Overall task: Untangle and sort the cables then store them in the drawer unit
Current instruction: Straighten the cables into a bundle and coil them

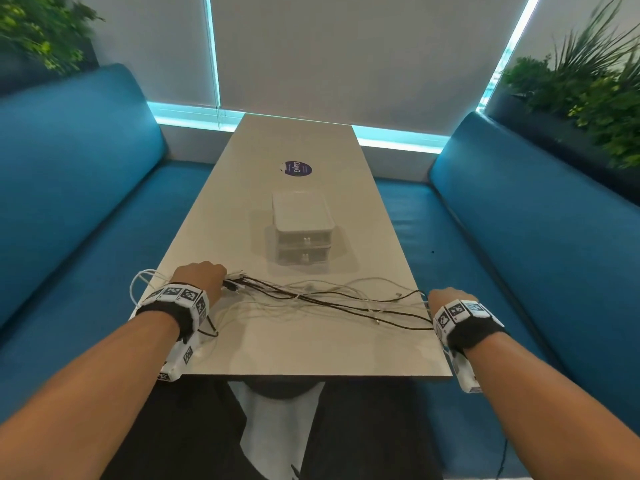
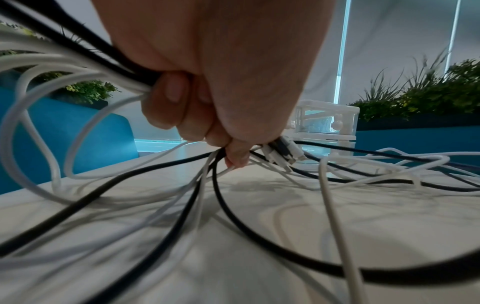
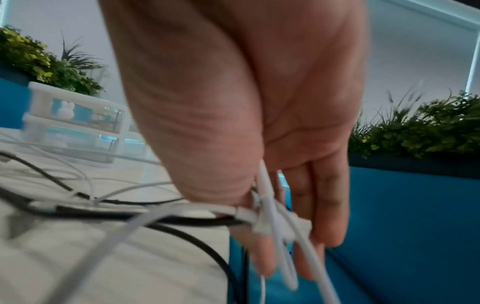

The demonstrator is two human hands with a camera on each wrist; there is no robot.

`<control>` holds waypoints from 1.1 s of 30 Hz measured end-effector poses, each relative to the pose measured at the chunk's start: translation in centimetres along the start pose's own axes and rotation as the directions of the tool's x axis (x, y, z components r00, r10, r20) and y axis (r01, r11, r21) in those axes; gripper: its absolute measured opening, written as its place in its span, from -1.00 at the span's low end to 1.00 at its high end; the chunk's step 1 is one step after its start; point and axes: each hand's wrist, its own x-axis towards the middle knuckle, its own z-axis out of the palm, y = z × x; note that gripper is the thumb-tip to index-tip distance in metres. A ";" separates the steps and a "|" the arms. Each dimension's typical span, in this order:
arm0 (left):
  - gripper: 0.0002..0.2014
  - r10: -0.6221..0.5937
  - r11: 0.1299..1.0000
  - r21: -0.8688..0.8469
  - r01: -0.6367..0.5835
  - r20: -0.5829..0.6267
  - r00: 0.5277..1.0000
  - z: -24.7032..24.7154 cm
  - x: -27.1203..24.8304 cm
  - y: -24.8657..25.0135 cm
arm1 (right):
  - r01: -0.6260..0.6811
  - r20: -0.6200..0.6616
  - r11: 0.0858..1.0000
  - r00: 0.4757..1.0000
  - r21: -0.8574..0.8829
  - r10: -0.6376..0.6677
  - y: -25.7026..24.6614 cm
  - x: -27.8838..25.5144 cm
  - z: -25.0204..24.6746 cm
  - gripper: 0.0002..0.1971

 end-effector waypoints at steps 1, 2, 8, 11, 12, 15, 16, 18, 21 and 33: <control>-0.79 0.000 1.000 0.000 0.000 0.001 1.000 0.0 0.0 0.0 | -0.016 0.005 1.000 1.000 0.000 0.016 0.2 -0.1 0.2 -0.92; -0.79 -0.001 1.000 -0.005 0.001 -0.003 1.000 0.0 0.0 0.0 | -0.039 -0.006 0.999 0.999 0.015 0.039 0.4 -0.2 0.4 -0.94; -0.76 -0.029 0.998 -0.057 0.028 -0.017 0.999 0.1 0.0 -0.3 | -0.108 -0.139 0.937 0.977 0.332 0.162 0.9 0.8 1.3 -0.52; -0.79 -0.036 0.998 -0.057 0.035 -0.021 0.999 0.2 0.0 -0.1 | 0.052 -0.197 0.835 0.978 0.548 0.068 0.2 1.2 1.3 -0.53; -0.80 -0.036 0.998 -0.055 0.035 -0.020 0.999 0.2 0.0 -0.1 | 0.111 -0.208 0.784 0.978 0.610 0.024 -0.2 1.1 1.1 -0.62; -0.81 -0.036 0.998 -0.059 0.035 -0.011 0.999 0.2 -0.1 0.0 | 0.213 -0.167 0.768 0.976 0.604 -0.139 -1.1 0.6 0.6 -0.82; -0.82 -0.040 0.997 -0.062 0.039 -0.011 0.999 0.2 -0.1 0.1 | 0.233 -0.148 0.809 0.972 0.539 -0.182 -1.3 0.6 0.7 -0.85; -0.84 -0.049 0.997 -0.063 0.047 -0.016 0.999 0.3 -0.2 0.1 | 0.215 -0.136 0.885 0.975 0.414 -0.173 -1.3 0.5 0.7 -0.88; -0.84 -0.055 0.996 -0.065 0.054 -0.018 0.998 0.4 -0.5 0.1 | 0.042 -0.085 0.982 0.996 0.184 -0.027 -0.2 -0.1 1.1 -0.75; -0.81 -0.014 0.987 -0.159 0.010 -0.018 1.000 -0.7 -0.5 1.4 | -0.090 -0.170 0.950 0.975 0.299 0.146 -0.8 0.2 0.8 -0.69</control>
